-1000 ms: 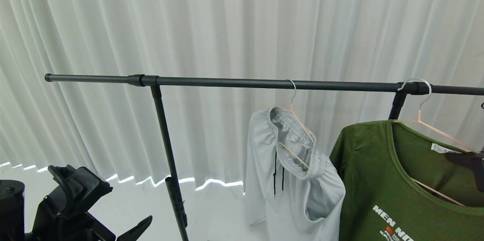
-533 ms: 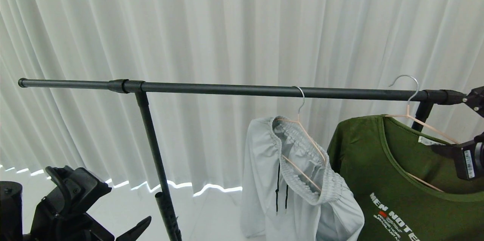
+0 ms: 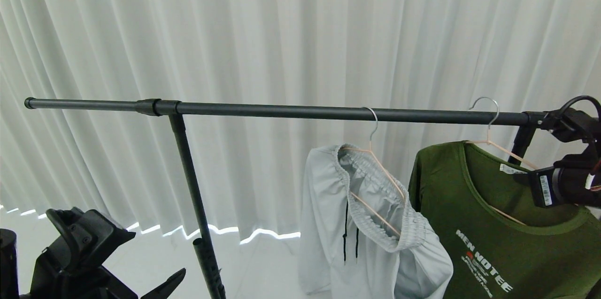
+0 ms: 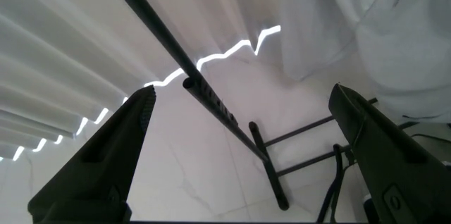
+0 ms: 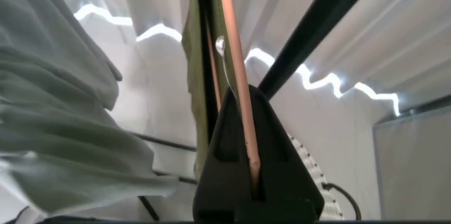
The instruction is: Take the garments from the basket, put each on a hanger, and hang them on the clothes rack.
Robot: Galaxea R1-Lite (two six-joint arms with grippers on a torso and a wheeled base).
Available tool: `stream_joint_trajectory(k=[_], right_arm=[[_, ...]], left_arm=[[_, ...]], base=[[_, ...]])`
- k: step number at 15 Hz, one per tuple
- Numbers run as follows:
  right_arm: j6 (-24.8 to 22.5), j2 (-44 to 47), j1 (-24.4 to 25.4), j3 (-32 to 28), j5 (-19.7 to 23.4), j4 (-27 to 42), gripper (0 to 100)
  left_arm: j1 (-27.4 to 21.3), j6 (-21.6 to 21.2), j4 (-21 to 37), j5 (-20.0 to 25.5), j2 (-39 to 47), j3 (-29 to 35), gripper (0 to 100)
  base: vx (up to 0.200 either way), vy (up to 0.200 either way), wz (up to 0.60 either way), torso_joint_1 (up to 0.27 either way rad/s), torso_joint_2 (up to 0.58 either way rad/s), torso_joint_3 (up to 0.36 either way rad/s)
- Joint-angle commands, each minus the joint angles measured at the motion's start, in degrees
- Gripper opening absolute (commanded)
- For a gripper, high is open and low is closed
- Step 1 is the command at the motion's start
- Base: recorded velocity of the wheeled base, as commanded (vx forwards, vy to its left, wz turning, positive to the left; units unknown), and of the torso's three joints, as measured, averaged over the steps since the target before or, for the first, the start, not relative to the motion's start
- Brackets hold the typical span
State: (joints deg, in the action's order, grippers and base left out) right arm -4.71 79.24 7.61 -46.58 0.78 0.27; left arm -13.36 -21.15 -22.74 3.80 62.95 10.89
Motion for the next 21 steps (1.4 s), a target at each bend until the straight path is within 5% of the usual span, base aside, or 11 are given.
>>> stream_joint_trajectory(k=[1,4,5,15,21], right_arm=[[-0.04,1.09,-0.05,0.09,0.01,0.0,0],[-0.04,0.74,-0.05,0.09,0.01,0.08,0],[-0.04,0.65,-0.05,0.09,0.01,0.0,100],[0.05,-17.63,-0.66,4.04,-0.16,-0.09,100],[-0.13,-28.17,-4.44,10.28,-0.43,-0.09,100]], left_arm=[[0.0,0.06,-0.03,-0.02,-0.64,-0.16,100],[0.0,-0.03,-0.03,-0.02,-0.73,-0.16,100],[0.0,0.06,-0.03,-0.02,-0.73,-0.16,100],[5.36,-0.12,-0.03,-4.24,-6.44,-0.08,100],[6.07,-0.21,0.24,-8.81,-15.4,-5.88,100]], base=[[0.0,0.0,0.0,0.0,0.0,0.0],[0.0,0.0,0.0,0.0,0.0,0.0],[0.0,0.0,0.0,0.0,0.0,0.0],[0.0,0.0,0.0,0.0,0.0,0.0],[-0.2,0.0,0.0,0.003,0.0,0.003]])
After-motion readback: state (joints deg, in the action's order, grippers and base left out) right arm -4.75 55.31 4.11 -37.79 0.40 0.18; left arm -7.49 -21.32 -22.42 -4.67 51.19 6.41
